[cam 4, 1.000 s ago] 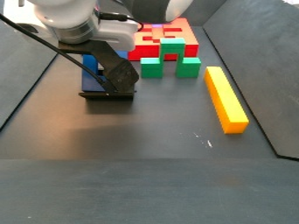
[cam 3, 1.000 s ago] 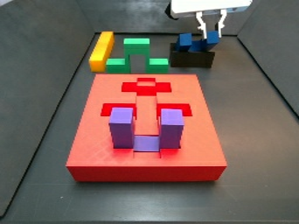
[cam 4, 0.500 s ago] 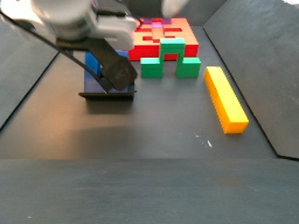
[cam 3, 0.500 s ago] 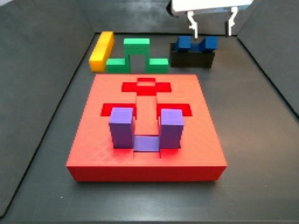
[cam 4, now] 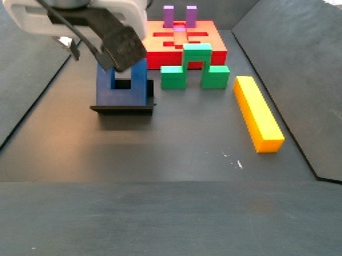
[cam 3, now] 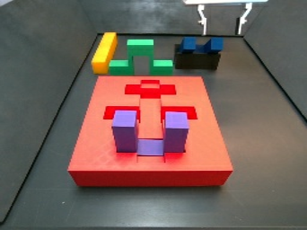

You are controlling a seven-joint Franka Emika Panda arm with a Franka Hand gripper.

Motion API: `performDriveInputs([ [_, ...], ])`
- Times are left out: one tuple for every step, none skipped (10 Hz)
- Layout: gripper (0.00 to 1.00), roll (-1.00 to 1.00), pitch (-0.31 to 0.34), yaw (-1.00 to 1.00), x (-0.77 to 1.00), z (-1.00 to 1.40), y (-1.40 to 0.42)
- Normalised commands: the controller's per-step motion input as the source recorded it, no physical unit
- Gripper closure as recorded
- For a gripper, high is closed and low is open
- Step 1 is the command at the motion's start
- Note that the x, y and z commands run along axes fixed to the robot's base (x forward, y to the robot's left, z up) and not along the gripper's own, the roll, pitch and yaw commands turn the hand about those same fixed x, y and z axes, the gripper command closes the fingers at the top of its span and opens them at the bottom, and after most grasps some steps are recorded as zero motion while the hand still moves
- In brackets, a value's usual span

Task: Pick up the blue object. Move up. Place the blue object on the fixture. Regrasp the blue object. Move to above the board. Insert the blue object.
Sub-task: Regrasp the blue object.

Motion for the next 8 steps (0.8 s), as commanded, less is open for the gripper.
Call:
performDriveInputs([
  [0.0,0.83,0.0,0.0,0.09,0.0,-0.18],
  [0.0,0.85,0.0,0.0,-0.03,0.02,-0.04],
  [0.0,0.69,0.0,0.0,-0.12,0.11,0.0],
  [0.0,0.65,0.0,0.0,-0.02,0.03,-0.03],
  [0.0,0.71,0.0,0.0,0.0,0.0,-0.06],
  [0.0,0.75,0.0,0.0,0.0,0.0,-0.09],
  [0.0,0.79,-0.009,0.0,0.0,-0.01,-0.1],
  [0.0,0.85,0.0,0.0,-0.03,0.0,-0.07],
])
